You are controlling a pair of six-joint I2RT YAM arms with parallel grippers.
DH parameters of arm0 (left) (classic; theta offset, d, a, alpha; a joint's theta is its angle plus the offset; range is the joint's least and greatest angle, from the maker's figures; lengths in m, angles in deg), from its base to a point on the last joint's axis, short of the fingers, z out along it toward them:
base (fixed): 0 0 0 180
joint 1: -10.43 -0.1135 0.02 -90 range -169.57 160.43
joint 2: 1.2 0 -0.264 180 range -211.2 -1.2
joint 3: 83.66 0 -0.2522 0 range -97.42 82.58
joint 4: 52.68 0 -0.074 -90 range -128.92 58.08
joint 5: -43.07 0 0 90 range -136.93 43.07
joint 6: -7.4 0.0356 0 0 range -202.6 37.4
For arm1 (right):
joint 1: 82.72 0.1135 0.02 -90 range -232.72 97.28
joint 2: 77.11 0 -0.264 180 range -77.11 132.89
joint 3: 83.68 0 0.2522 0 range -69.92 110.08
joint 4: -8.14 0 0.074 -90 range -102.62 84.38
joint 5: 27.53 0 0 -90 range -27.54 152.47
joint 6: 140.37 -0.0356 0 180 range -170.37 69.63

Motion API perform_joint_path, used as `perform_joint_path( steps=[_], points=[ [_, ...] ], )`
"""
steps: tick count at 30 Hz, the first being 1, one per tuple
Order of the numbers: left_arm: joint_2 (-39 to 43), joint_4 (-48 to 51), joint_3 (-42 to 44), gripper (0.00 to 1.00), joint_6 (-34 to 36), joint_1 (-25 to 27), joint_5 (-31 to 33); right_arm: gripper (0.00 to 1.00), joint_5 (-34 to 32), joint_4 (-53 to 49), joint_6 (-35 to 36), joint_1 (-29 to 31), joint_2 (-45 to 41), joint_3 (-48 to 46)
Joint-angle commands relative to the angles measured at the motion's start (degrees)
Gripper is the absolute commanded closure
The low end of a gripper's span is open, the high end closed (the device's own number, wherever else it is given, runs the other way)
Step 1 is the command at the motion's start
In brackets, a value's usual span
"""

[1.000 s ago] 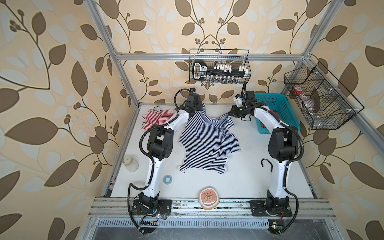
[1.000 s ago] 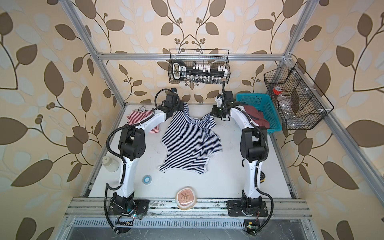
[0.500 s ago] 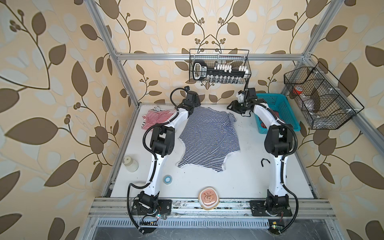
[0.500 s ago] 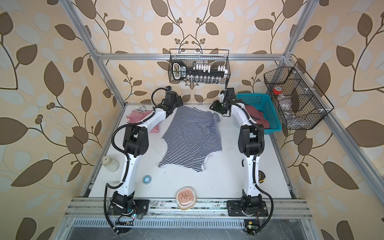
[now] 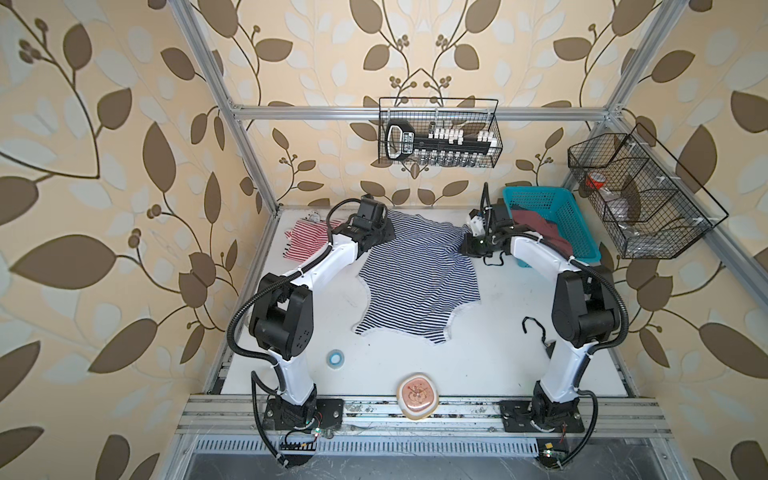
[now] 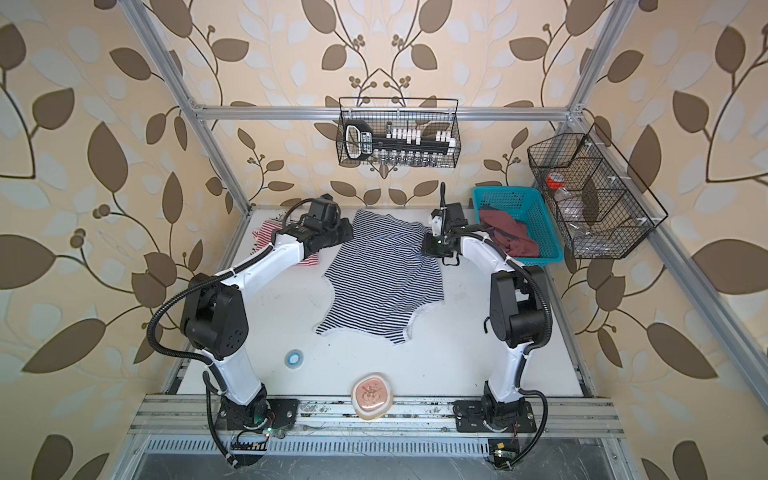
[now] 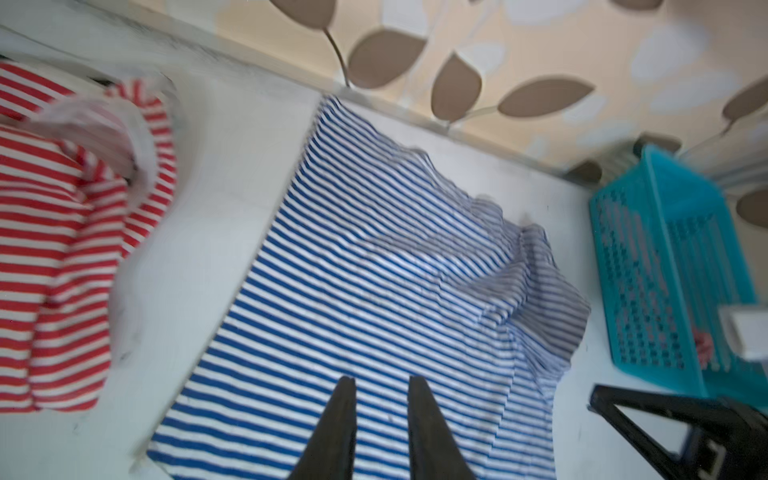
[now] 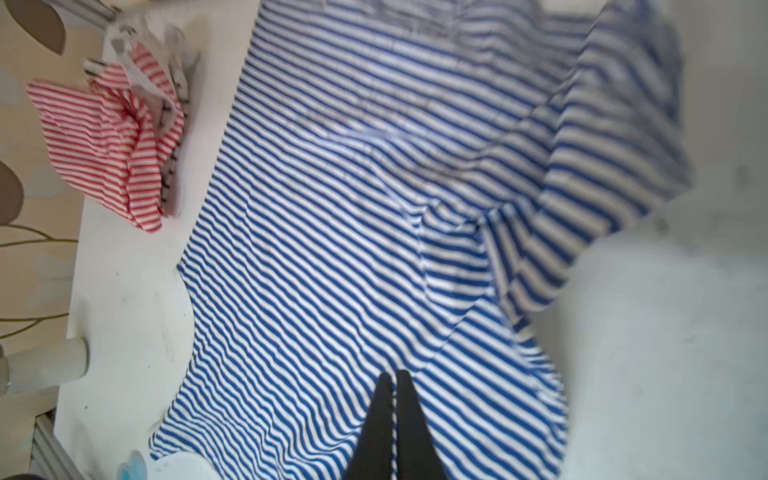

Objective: Fold and stack the tank tops

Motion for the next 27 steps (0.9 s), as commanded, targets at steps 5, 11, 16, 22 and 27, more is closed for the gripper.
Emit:
perform_joint_path(
  steps=[5,11,16,22,27],
  points=[
    [-7.17,13.99,1.53,0.95,1.45,1.44,-3.53,1.0,-4.5,-2.2,2.4,4.32,0.98,-9.05],
    [-11.92,20.19,-1.46,0.96,4.81,1.44,-0.8,1.0,-5.58,-0.33,1.08,7.77,0.39,-17.83],
    [-15.76,23.97,-3.63,0.97,6.93,1.0,1.92,1.0,-6.37,0.33,-0.42,10.99,-0.66,-24.31],
    [-20.83,28.46,-8.37,0.99,10.37,0.3,5.47,1.0,-8.63,0.41,-5.51,16.82,-5.13,-33.2],
    [-25.56,32.08,-15.64,1.0,13.6,-0.91,7.23,1.0,-8.41,0.84,-11.42,23.63,-9.01,-38.08]
  ],
)
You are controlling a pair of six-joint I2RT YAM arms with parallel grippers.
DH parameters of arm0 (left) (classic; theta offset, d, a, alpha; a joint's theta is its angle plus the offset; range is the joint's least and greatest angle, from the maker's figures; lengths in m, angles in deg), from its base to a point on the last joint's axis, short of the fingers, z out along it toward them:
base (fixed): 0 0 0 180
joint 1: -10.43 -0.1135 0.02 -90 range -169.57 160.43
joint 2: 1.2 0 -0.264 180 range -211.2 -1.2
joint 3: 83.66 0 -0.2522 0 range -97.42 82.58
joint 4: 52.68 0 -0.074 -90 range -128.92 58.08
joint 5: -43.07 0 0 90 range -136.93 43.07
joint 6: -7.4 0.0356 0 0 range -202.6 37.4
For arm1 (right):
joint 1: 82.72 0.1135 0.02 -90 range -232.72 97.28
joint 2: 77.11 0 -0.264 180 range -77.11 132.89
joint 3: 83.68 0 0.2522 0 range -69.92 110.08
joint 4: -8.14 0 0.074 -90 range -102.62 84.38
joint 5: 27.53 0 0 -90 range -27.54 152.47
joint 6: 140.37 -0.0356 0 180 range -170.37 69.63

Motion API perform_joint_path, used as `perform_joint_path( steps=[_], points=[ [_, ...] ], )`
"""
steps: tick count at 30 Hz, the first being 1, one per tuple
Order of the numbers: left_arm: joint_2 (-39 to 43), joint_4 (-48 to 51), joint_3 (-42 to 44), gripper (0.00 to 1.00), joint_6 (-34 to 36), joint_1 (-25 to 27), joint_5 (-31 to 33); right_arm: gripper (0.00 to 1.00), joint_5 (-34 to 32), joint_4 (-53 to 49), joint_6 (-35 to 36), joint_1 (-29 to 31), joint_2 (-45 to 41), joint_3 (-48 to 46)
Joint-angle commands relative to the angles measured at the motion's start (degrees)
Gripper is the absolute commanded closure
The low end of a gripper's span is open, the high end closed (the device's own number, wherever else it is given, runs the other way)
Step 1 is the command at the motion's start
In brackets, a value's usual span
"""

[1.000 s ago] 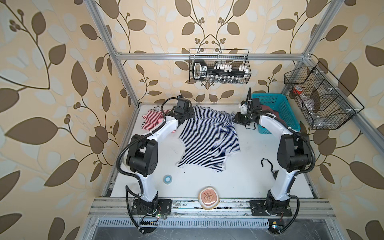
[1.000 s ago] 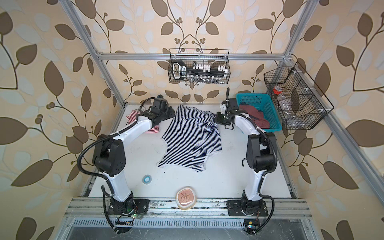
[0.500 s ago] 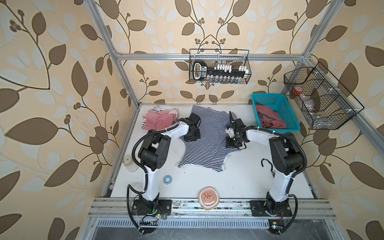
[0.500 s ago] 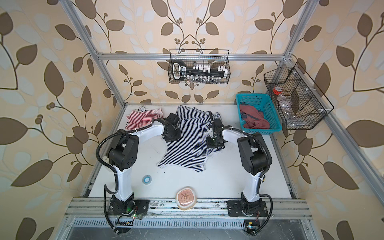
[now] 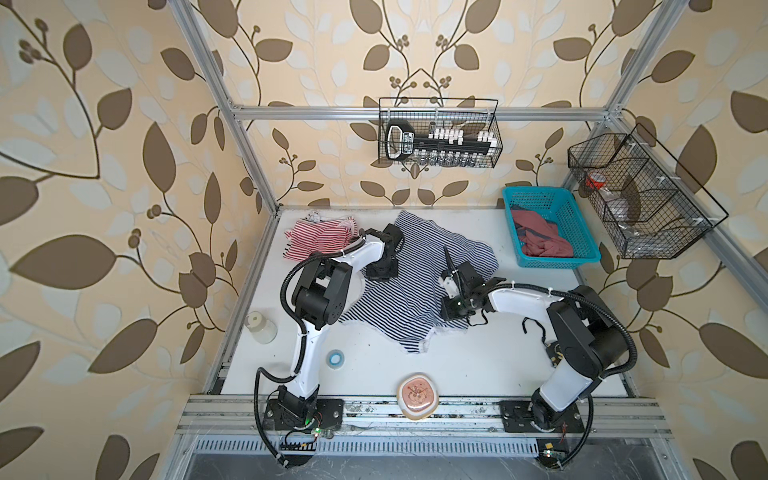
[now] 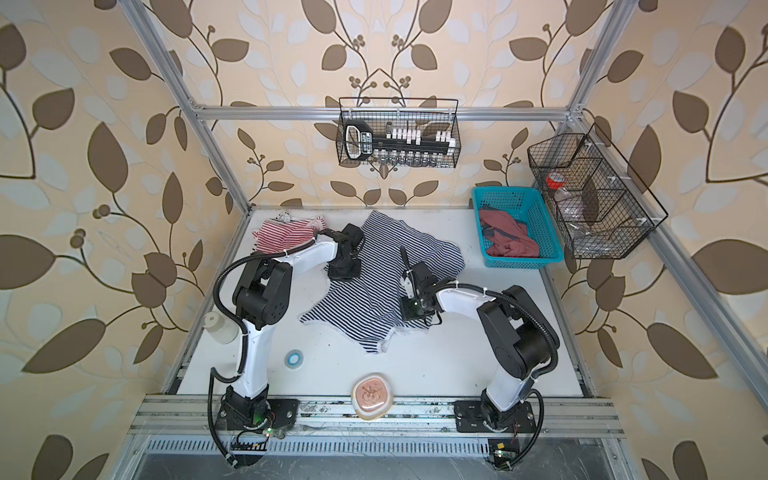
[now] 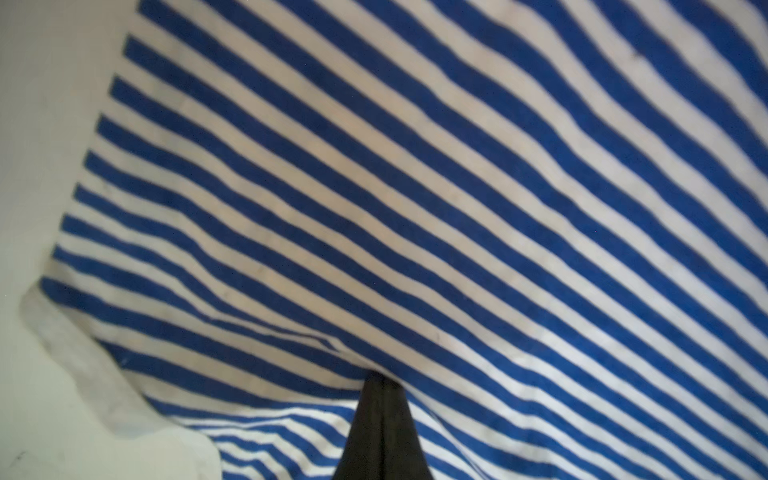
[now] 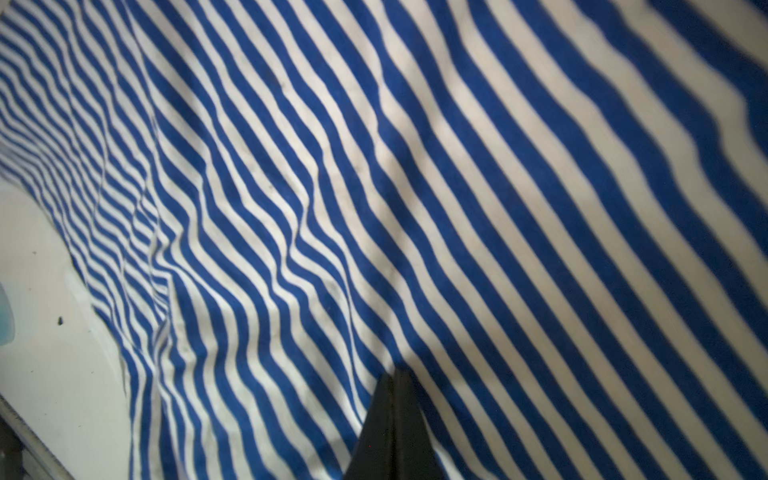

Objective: Fold and stack the tank tops

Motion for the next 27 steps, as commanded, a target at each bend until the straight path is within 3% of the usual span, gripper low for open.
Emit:
perform_joint_path(
  steps=[1,6,9,11,14,16,20,23,27],
  points=[
    [-4.39,5.07,-4.71,1.0,4.24,-1.7,3.61,1.0,-1.18,-9.34,-5.82,5.38,2.27,-6.28],
    [-7.67,8.13,-13.2,0.99,7.85,-2.01,2.87,1.0,5.55,-5.78,-10.87,13.24,0.97,-5.48],
    [-7.93,9.53,-16.15,0.99,8.74,-2.01,3.22,0.97,7.76,-5.19,-11.59,13.96,-0.6,-3.78],
    [-6.4,9.22,-16.14,0.99,8.79,-2.01,3.79,0.88,6.74,-7.91,-10.29,12.37,-3.48,-1.35],
    [-1.72,7.11,-14.26,0.95,7.76,-2.01,3.89,0.84,5.32,-12.63,-7.69,8.2,-8.9,3.32],
    [2.46,4.98,-12.03,0.92,6.52,-2.01,3.55,0.76,5.44,-14.46,-5.94,4.75,-12.44,6.63],
    [11.84,0.24,-4.92,0.88,2.45,-2.01,-0.25,0.71,6.5,-15.29,-2.71,-4.32,-16.31,12.29],
    [17.64,-4.2,3.84,0.89,-1.32,-2.01,-4.55,0.77,7.46,-16.02,-0.32,-10.62,-13.98,15.92],
    [21.39,-7.17,13.94,0.92,-5.5,-2.01,-6.46,0.97,9.67,-14.91,1.95,-16.09,-5.72,20.97]
  ],
)
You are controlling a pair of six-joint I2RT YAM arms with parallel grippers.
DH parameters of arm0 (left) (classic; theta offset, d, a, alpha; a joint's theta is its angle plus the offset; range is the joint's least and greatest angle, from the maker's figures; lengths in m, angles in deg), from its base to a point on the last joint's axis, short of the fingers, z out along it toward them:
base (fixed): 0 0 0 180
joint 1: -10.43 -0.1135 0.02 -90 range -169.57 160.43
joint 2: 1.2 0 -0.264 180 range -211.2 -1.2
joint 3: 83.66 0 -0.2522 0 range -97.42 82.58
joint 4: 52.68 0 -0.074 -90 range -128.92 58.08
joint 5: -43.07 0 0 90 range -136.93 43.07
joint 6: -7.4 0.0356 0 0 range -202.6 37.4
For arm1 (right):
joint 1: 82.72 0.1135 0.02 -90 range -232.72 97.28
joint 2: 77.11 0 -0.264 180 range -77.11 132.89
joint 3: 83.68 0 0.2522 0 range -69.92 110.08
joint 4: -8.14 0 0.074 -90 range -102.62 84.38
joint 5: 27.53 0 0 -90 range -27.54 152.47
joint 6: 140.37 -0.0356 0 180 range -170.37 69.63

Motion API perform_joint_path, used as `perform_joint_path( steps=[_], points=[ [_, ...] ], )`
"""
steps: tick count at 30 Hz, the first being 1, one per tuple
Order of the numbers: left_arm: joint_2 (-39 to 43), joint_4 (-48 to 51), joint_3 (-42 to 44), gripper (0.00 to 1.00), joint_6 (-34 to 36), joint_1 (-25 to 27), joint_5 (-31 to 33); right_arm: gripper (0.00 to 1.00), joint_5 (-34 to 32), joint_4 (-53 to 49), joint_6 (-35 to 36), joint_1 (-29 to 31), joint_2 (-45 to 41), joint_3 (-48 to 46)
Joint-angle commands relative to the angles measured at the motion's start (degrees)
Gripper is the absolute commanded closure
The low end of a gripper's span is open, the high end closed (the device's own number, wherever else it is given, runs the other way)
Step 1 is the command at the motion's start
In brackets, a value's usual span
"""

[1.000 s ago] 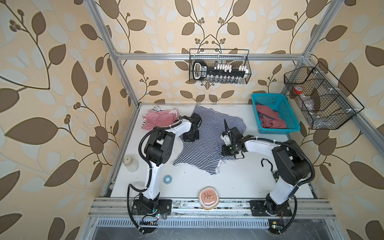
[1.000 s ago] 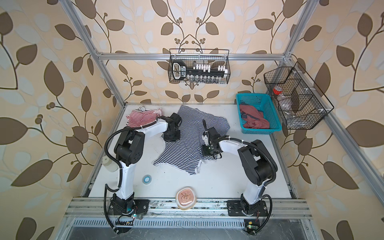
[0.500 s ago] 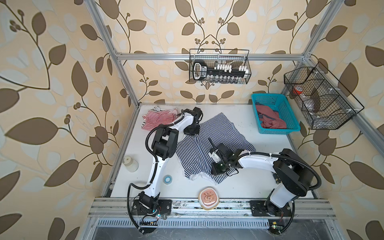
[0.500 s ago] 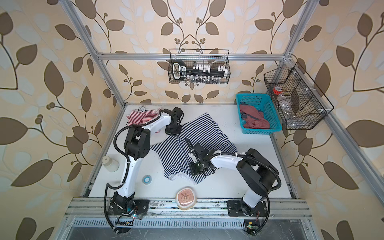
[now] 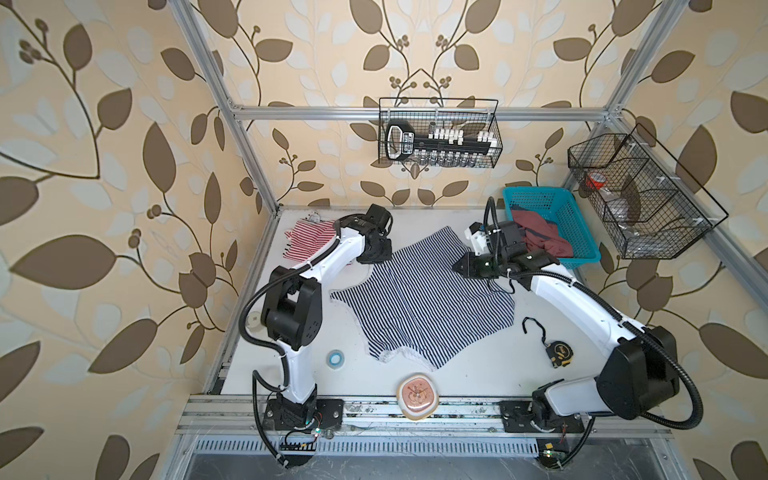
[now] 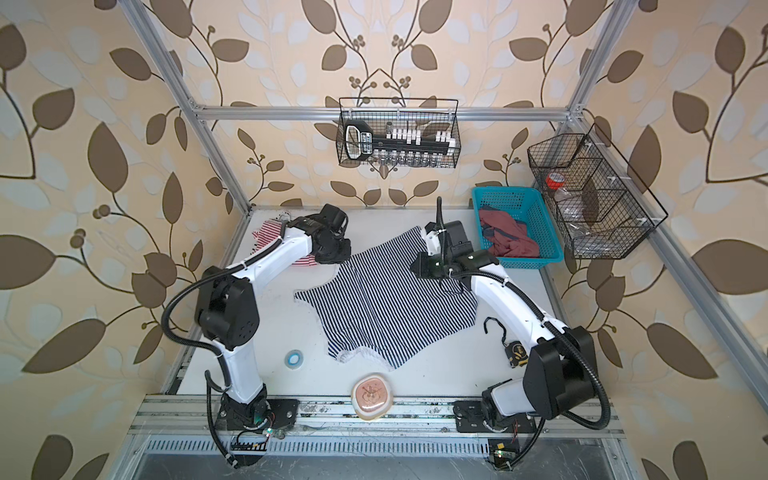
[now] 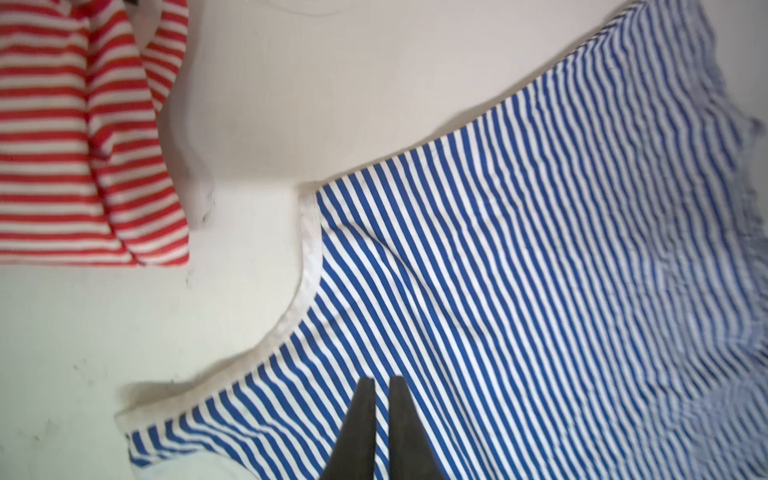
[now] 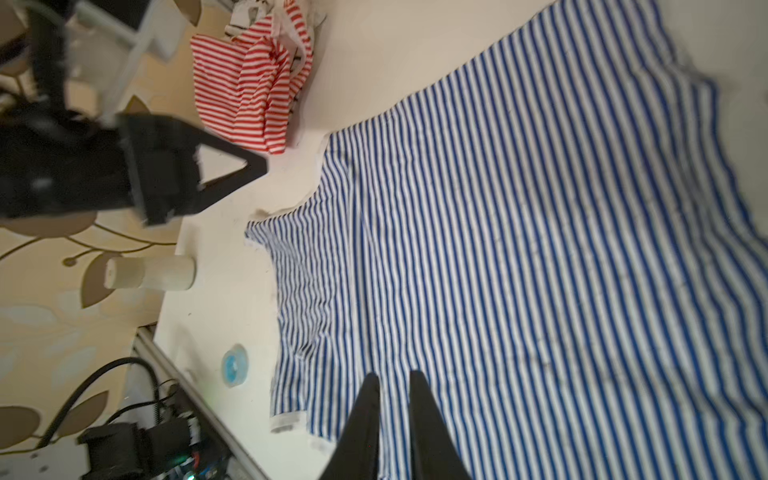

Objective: Fold and stack the tank tops

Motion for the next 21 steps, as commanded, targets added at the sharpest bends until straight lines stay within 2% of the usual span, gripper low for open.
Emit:
perform_joint_path(
  steps=[1,6,9,14,17,21],
  points=[
    [1.75,-3.43,7.8,0.94,-6.12,-0.39,-3.54,1.0,2.42,-2.66,3.89,-2.57,8.67,4.4],
    [6.48,-11.29,20.16,0.97,-12.54,-0.3,-7.01,1.0,5.31,-1.0,4.64,-4.07,21.44,13.84],
    [7.97,-13.49,23.95,0.93,-14.69,-0.31,-6.31,1.0,4.96,-1.91,4.85,-4.19,27.96,19.75],
    [5.25,-12.23,23.79,0.91,-14.19,-0.26,-4.89,1.0,3.5,-4.44,5.76,-4.62,37.08,26.85],
    [1.89,-9.82,22.42,0.91,-12.63,-0.31,-0.63,1.0,-0.12,-6.5,6.25,-5.08,40.15,28.66],
    [-2.46,-7.19,19.7,0.91,-10.98,-0.31,1.3,1.0,-4.16,-7.37,7.83,-5.24,41.71,27.83]
  ],
)
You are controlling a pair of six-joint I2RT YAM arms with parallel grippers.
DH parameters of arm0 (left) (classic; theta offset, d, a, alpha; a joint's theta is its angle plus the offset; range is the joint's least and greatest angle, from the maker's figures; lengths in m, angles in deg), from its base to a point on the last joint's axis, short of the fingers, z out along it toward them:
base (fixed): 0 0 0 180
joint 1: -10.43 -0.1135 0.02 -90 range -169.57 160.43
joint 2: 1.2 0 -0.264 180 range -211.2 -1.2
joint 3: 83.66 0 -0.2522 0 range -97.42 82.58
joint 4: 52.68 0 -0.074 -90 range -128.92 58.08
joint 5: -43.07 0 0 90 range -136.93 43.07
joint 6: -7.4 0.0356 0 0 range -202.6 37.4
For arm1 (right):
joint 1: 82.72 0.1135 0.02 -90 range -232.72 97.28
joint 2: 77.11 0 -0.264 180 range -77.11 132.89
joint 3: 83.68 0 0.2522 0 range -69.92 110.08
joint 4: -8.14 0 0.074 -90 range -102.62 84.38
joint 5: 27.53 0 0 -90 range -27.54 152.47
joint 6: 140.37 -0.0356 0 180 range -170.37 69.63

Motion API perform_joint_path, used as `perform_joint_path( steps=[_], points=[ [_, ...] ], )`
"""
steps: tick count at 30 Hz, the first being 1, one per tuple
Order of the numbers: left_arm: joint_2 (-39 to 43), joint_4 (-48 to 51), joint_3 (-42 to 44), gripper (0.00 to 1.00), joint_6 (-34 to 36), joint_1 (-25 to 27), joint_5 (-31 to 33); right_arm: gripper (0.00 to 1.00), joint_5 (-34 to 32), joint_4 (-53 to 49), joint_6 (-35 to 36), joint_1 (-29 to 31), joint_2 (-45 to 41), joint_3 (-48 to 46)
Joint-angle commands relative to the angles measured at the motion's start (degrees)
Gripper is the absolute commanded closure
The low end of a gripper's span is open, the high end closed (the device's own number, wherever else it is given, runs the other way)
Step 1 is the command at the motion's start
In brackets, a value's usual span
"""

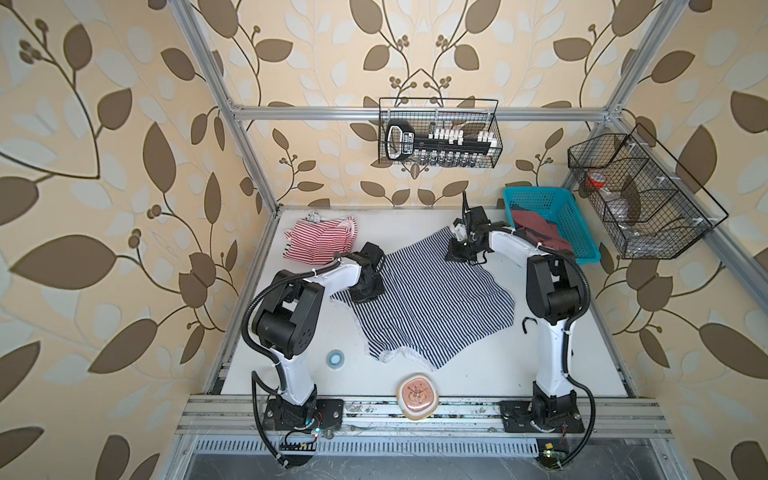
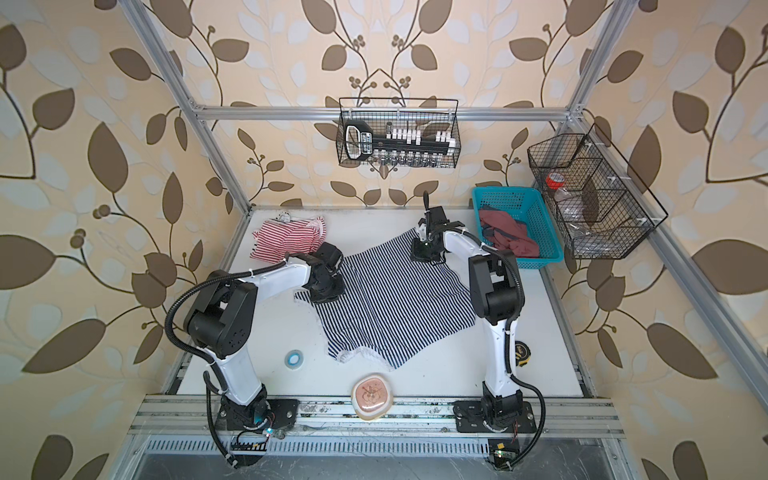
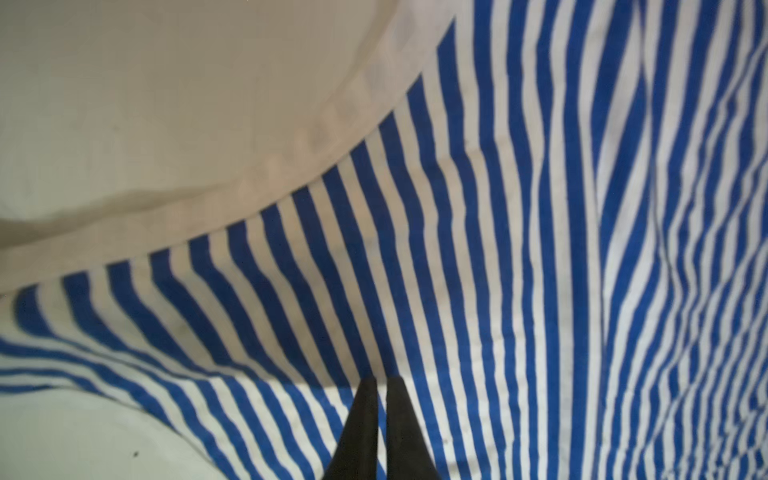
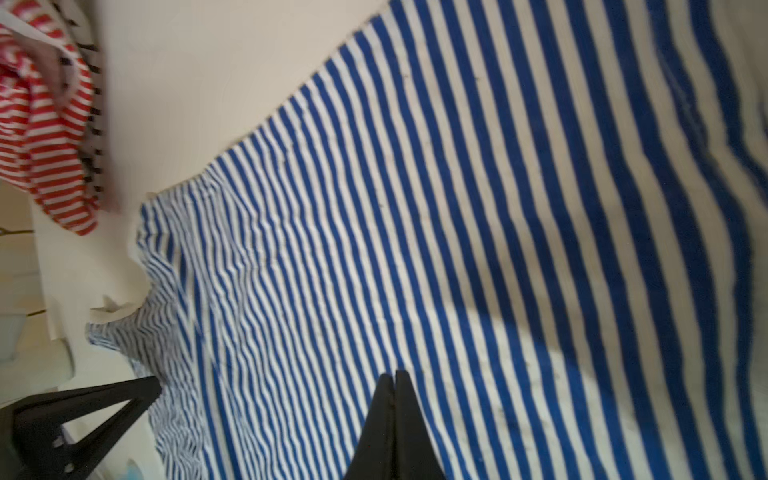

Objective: Fold and stack the tank tops

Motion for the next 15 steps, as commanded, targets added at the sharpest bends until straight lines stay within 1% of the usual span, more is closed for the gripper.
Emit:
perform_joint_path(
  steps=[1,5,7,9,12,15],
  points=[
    [-2.92,2.56,-2.78,0.91,1.66,-0.28,3.51,1.0,-4.59,-3.01,2.77,-0.41,2.08,0.14],
    [-6.55,4.4,-5.69,0.91,2.83,-0.31,4.28,1.0,-6.54,-2.98,2.69,-1.48,3.11,-1.86],
    [-8.26,6.0,-7.8,0.91,4.07,-0.39,5.34,1.0,-4.09,-1.61,2.33,-2.39,2.77,-3.82],
    [-10.12,8.49,-10.6,0.91,5.69,-0.48,7.34,1.0,-3.65,-0.73,1.56,-2.71,1.59,-5.66],
    [-12.84,11.97,-15.39,0.91,8.05,-0.83,10.03,1.0,-4.87,0.0,1.0,-2.75,-0.98,-8.23],
    [-15.3,14.58,-19.85,0.9,10.3,-1.42,10.87,1.0,-4.85,-0.15,1.0,-2.73,-2.6,-10.3]
  ],
)
